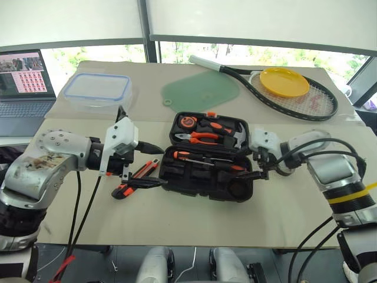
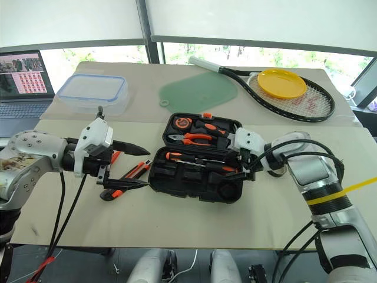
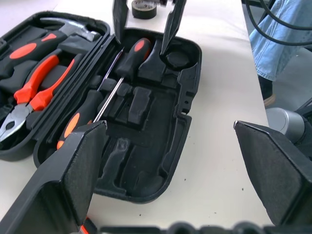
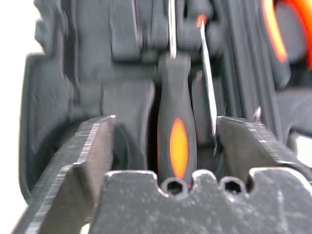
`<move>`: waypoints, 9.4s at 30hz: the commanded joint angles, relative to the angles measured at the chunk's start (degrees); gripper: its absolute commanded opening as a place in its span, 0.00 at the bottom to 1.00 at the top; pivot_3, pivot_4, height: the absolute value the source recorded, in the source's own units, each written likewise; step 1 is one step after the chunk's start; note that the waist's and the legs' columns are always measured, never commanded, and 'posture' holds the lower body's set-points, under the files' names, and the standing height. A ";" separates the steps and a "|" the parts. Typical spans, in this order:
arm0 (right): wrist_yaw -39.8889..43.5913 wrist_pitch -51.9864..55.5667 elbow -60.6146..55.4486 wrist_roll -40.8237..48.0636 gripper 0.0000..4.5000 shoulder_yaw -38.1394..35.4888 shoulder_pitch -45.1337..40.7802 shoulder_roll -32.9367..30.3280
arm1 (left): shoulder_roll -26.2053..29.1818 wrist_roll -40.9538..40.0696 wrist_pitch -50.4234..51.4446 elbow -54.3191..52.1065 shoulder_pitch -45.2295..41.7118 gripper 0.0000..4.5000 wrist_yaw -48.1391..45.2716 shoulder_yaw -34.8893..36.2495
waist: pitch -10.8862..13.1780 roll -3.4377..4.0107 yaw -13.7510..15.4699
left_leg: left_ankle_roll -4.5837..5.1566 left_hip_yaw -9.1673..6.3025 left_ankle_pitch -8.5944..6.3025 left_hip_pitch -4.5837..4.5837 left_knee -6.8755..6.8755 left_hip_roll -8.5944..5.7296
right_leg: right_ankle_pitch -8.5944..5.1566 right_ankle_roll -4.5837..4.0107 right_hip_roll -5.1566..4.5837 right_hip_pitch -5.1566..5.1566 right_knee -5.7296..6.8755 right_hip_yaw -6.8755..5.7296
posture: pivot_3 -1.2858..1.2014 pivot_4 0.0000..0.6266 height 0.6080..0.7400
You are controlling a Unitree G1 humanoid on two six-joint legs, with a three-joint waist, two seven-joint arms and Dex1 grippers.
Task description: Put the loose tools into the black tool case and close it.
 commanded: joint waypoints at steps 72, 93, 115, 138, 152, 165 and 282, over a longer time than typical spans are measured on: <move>-15.64 25.09 -35.96 39.42 1.00 -23.64 13.20 -1.35 | 13.93 11.34 24.66 19.03 -1.00 1.00 13.12 -4.77 | 0.00 -0.28 -0.26 | -0.15 -0.05 0.00 0.09 -0.60 0.08 | -0.08 -0.43 -0.01 -0.16 -0.02 -0.30 | 0.52 0.24 0.99; -23.55 23.55 -43.84 44.96 1.00 -25.36 20.28 -1.65 | -4.01 32.41 9.62 53.97 -25.83 0.60 -1.37 -26.73 | 0.05 -0.39 0.86 | -0.02 -0.18 -0.03 0.05 -0.29 0.00 | -0.14 -0.29 -0.04 0.00 0.07 -0.27 | 0.52 0.24 0.99; -26.88 22.69 -46.05 46.04 1.00 -35.72 35.67 -6.63 | -12.90 32.11 -22.21 34.15 -29.78 0.09 -17.11 -23.74 | 0.11 -0.53 1.63 | 0.39 -0.28 -0.26 -0.44 0.49 -0.01 | 0.03 0.06 -0.13 0.00 -0.05 -0.31 | 0.52 0.24 0.99; -37.92 22.49 -50.54 51.33 1.00 -37.19 39.40 -4.89 | -25.38 44.50 -20.17 44.70 -33.36 0.09 -17.75 -32.78 | 0.11 -0.54 0.61 | 0.43 -0.34 -0.28 -0.48 0.52 -0.02 | 0.03 0.11 -0.05 -0.03 -0.06 -0.22 | 0.52 0.24 0.99; -39.79 21.77 -50.65 51.43 1.00 -37.18 39.97 -4.44 | -27.66 44.50 -18.38 45.24 -33.13 0.38 -19.33 -31.54 | 0.07 -0.51 0.78 | 0.49 -0.36 -0.32 -0.43 0.52 0.00 | 0.03 0.14 -0.10 0.04 -0.05 -0.21 | 0.52 0.24 0.99; -38.76 21.34 -48.96 51.68 1.00 -36.91 40.90 -5.00 | -13.26 21.77 -8.22 27.33 -28.19 0.66 -21.74 -18.71 | 0.04 -0.44 0.09 | 0.48 -0.35 -0.31 -0.40 0.50 0.09 | 0.00 0.16 -0.09 -0.01 0.00 -0.13 | 0.52 0.24 0.99; -24.85 14.49 -41.62 36.25 1.00 -23.96 26.99 -6.47 | 4.73 17.83 20.51 7.69 -4.44 0.98 10.22 -21.53 | -1.04 -0.62 0.77 | 0.02 -0.15 -0.17 0.13 -0.41 0.04 | -0.30 -0.38 -0.27 0.06 0.00 -0.71 | 0.52 0.24 0.99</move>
